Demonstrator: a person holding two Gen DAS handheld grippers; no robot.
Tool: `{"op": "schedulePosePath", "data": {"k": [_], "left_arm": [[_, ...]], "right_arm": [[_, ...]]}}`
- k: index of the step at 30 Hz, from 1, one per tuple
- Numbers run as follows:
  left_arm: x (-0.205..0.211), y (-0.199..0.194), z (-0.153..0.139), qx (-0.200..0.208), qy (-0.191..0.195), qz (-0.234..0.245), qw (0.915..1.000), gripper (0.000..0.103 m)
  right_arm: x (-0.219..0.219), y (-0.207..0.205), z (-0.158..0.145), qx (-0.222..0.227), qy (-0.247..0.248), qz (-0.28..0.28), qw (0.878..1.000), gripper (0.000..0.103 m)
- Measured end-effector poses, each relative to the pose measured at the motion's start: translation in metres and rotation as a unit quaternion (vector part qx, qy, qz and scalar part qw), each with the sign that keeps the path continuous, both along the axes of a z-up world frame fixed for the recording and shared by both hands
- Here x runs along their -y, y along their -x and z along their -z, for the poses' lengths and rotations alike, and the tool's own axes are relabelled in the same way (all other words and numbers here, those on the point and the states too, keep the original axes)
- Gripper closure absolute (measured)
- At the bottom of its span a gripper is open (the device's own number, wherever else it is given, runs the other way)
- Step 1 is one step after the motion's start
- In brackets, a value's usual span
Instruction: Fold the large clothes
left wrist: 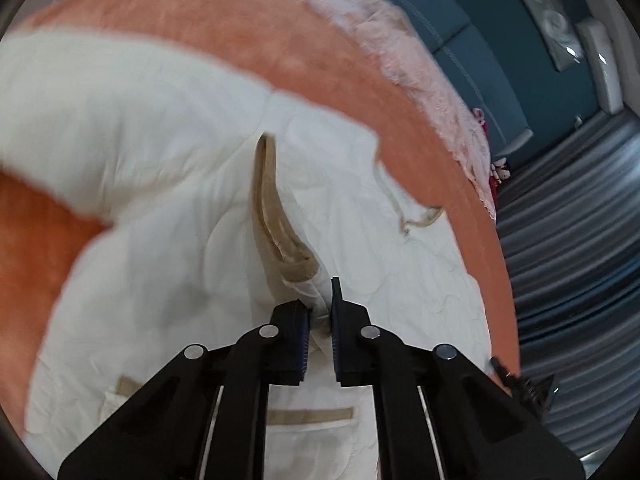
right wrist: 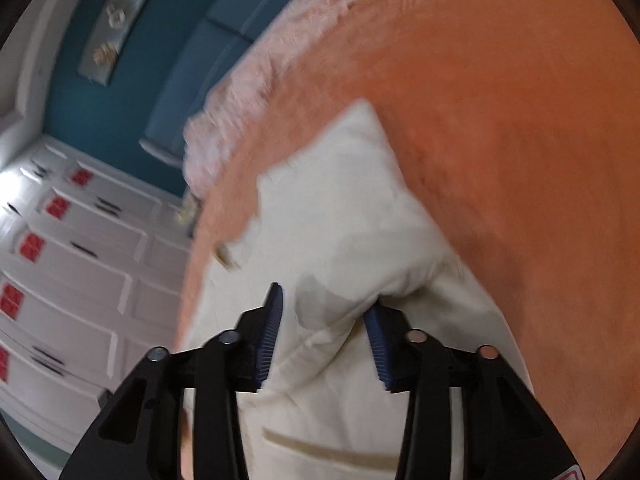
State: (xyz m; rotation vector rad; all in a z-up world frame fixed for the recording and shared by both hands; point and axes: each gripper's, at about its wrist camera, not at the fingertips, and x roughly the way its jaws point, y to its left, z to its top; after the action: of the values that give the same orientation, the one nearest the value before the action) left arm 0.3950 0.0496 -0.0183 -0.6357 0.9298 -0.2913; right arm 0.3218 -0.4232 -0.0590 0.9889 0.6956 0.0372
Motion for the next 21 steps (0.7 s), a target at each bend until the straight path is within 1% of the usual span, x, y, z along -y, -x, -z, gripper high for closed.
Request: {"op": "schedulePosePath", "data": {"k": [1,3,4,5,6,7,9,10,12,14,16,17,19,21], "left_arm": [[0.001,0.002,-0.007,0.013,-0.009,0.000,0.9999,0.096],[0.004,0.005,-0.019,0.039,-0.017,0.008,0.9991,0.096],[0.007,0.006,-0.020,0.043,-0.021,0.014,0.9988,0.096],[0.011,0.007,-0.017,0.043,-0.033,0.020,0.9983,0.096],[0.018,0.007,-0.008,0.035,-0.059,0.031,0.9972,0.096],[0.022,0.007,0.001,0.025,-0.076,0.036,0.9961,0.096],[0.029,0.009,0.030,-0.003,-0.112,0.043,0.9928,0.096],[0.029,0.012,0.040,-0.005,-0.118,0.041,0.9922,0.096],[0.024,0.019,0.045,0.009,-0.107,0.035,0.9936,0.096],[0.023,0.021,0.047,0.018,-0.106,0.032,0.9937,0.095],[0.025,0.027,0.051,0.035,-0.118,0.029,0.9920,0.094],[0.027,0.030,0.050,0.041,-0.122,0.027,0.9912,0.094],[0.032,0.035,0.049,0.056,-0.137,0.023,0.9887,0.094],[0.033,0.036,0.048,0.066,-0.140,0.021,0.9877,0.094]], "right_arm": [[0.004,0.001,-0.006,0.014,0.002,0.008,1.000,0.090],[0.009,0.003,-0.024,0.049,0.013,0.025,0.998,0.093],[0.009,0.006,-0.030,0.058,0.025,0.028,0.998,0.093],[0.007,0.009,-0.033,0.058,0.050,0.029,0.997,0.094],[0.006,0.011,-0.032,0.046,0.079,0.028,0.995,0.094],[0.002,0.007,-0.025,0.020,0.113,0.021,0.993,0.095],[-0.004,0.003,-0.008,-0.017,0.150,0.009,0.989,0.095],[-0.007,0.001,0.000,-0.030,0.164,0.002,0.986,0.095],[-0.011,-0.001,0.012,-0.049,0.186,-0.010,0.981,0.096],[-0.014,-0.004,0.017,-0.059,0.200,-0.012,0.978,0.096],[-0.014,-0.004,0.017,-0.064,0.209,-0.012,0.976,0.096],[-0.014,-0.001,0.016,-0.064,0.210,-0.008,0.976,0.094],[-0.017,0.003,0.011,-0.068,0.215,0.004,0.974,0.088],[-0.025,0.025,-0.001,-0.074,0.246,0.038,0.966,0.074]]}}
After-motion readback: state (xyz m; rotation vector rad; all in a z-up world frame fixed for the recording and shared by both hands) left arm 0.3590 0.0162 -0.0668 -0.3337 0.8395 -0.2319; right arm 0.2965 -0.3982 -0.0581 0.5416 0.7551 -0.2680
